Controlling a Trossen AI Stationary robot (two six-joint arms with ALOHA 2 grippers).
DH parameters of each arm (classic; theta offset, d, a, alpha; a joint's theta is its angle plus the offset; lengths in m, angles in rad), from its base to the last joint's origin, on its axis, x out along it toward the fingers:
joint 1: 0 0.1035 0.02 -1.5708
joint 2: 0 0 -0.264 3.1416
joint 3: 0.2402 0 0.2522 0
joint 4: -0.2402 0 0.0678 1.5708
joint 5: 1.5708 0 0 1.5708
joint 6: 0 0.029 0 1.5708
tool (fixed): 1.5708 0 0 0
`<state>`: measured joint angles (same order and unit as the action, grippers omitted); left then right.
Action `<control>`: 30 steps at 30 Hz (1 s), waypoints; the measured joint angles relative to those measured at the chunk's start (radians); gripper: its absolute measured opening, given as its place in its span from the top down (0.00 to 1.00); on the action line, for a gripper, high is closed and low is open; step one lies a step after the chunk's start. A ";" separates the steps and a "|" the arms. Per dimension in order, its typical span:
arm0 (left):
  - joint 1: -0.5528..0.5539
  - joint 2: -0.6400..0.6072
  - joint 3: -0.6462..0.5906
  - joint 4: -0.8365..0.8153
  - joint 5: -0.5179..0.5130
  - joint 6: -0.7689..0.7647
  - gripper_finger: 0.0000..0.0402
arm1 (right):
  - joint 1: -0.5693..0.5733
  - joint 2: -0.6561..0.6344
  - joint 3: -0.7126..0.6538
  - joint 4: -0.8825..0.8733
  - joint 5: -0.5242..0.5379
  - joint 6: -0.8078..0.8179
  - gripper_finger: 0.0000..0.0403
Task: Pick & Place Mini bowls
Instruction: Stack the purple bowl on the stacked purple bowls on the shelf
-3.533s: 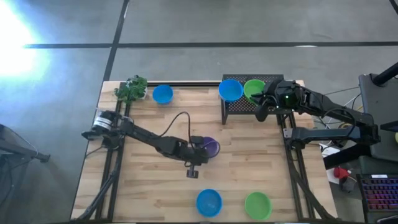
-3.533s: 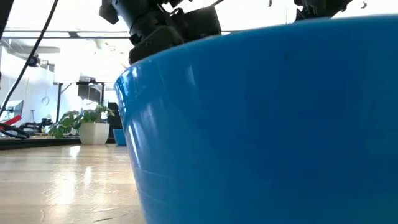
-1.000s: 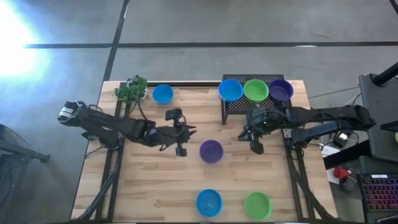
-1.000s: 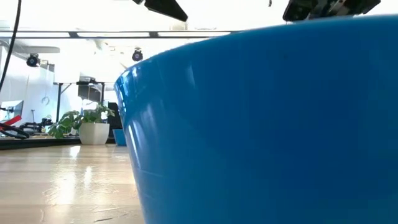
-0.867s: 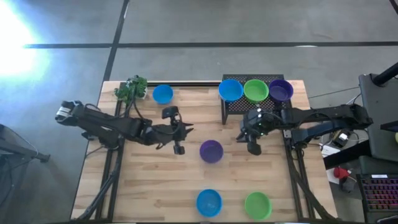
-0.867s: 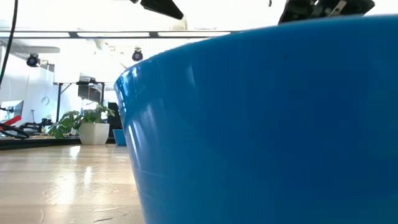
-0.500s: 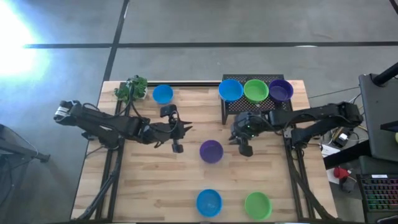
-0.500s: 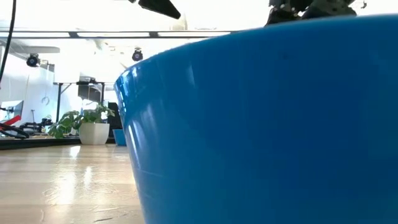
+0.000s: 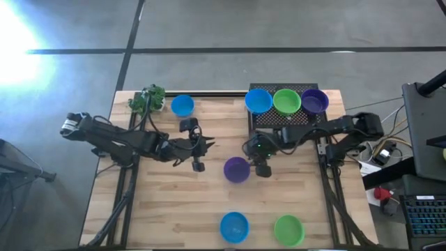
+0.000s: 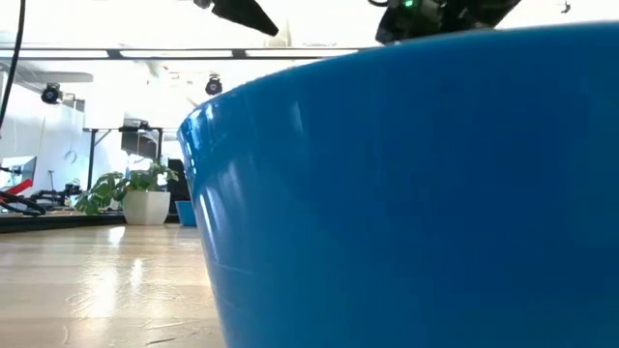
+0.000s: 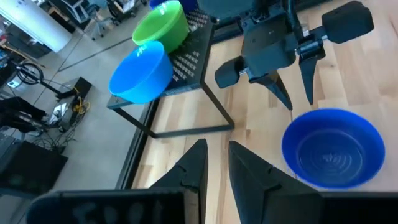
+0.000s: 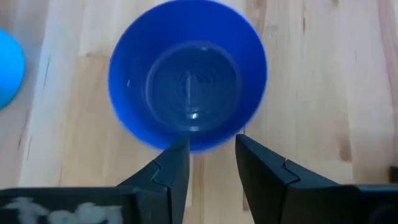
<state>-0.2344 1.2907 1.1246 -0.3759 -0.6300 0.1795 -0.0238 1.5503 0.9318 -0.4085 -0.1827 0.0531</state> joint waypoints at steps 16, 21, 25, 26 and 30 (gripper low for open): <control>0.000 0.001 -0.019 -0.002 0.001 -0.017 0.85 | -0.003 0.134 0.155 -0.083 0.167 0.050 0.76; 0.000 0.001 -0.019 -0.002 0.001 -0.017 0.85 | -0.003 0.134 0.163 -0.075 0.185 0.068 0.78; 0.000 0.001 -0.019 -0.003 0.001 -0.016 0.85 | -0.002 0.160 0.149 -0.060 0.182 0.082 0.79; 0.000 0.001 -0.019 -0.003 0.001 -0.016 0.85 | -0.003 0.166 0.148 -0.062 0.182 0.079 0.79; 0.000 0.001 -0.019 -0.002 0.001 -0.016 0.85 | -0.003 0.177 0.148 -0.052 0.182 0.075 0.80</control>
<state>-0.2343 1.2915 1.1061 -0.3782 -0.6295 0.1635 -0.0270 1.7271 1.0801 -0.4608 -0.0005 0.1280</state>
